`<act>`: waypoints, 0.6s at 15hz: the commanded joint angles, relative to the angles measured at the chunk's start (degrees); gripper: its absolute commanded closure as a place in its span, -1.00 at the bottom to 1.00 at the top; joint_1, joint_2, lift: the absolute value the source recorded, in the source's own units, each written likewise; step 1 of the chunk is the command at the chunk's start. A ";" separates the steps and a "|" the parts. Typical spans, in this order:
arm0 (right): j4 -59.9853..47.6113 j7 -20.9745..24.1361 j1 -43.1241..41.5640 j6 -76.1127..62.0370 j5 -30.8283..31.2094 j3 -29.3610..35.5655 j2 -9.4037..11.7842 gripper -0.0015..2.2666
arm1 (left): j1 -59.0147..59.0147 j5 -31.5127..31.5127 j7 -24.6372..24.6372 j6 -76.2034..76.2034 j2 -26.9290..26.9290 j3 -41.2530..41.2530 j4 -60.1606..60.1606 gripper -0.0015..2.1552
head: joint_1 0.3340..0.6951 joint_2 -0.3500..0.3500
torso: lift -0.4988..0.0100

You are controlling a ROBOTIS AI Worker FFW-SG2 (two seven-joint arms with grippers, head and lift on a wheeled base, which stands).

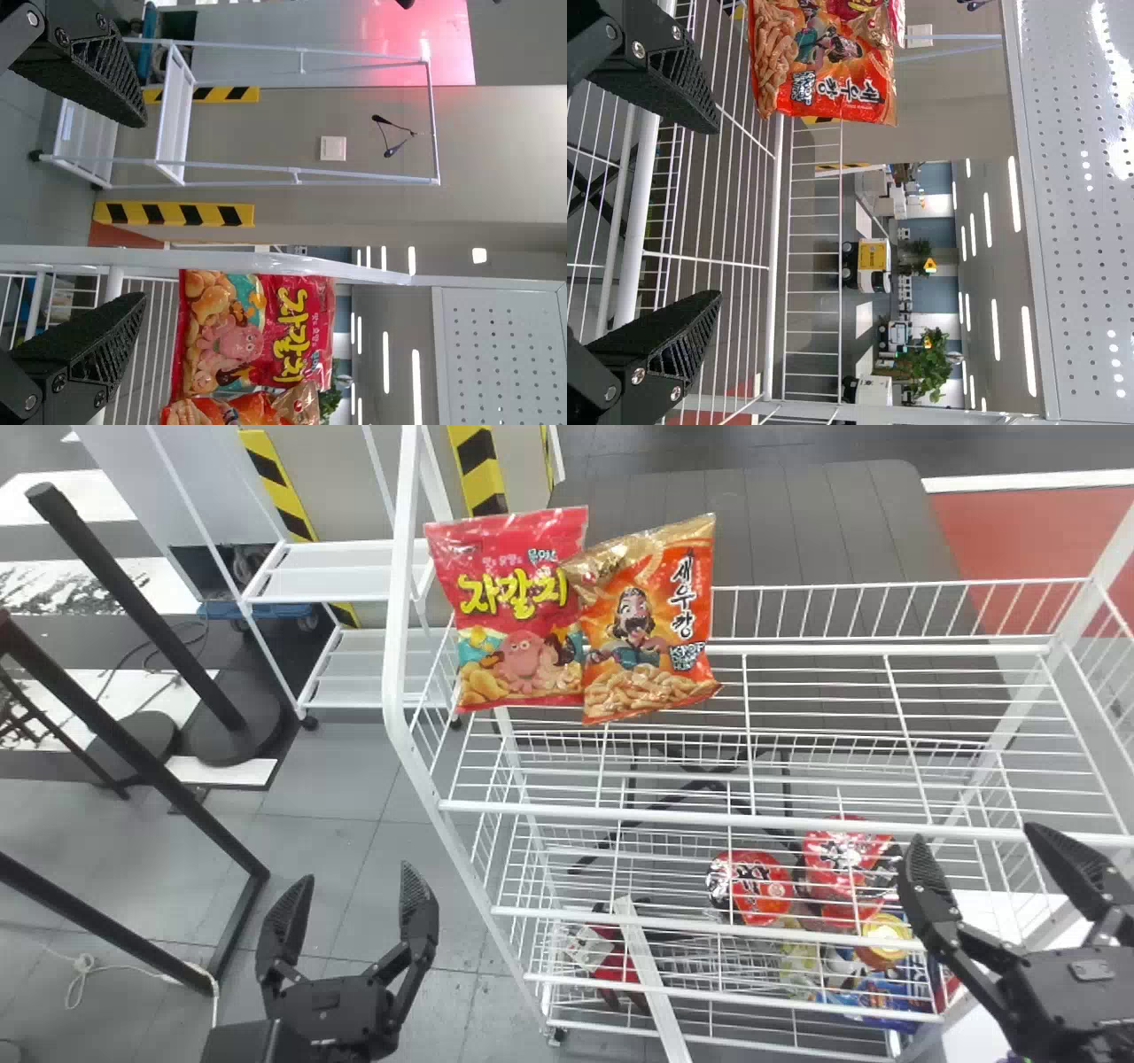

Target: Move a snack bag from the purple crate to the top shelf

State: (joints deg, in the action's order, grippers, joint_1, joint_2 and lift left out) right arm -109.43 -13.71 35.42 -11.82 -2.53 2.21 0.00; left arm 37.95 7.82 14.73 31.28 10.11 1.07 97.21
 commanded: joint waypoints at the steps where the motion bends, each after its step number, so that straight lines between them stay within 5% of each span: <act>1: 0.01 0.00 0.00 0.00 0.06 -0.10 -0.05 -0.84 | -0.07 0.00 -0.05 0.05 0.00 0.07 0.00 -0.87 | 1.00 0.51 | 0.96; 9: 0.01 0.00 0.00 -0.53 0.33 -0.19 -0.05 -0.83 | -0.07 0.09 -0.05 -0.13 0.00 0.07 -0.18 -0.87 | 1.00 0.52 | 0.96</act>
State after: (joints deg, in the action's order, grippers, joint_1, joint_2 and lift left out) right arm -109.48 -13.71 35.42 -12.17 -2.20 2.02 0.00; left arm 37.88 7.87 14.70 31.15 10.11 1.12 97.05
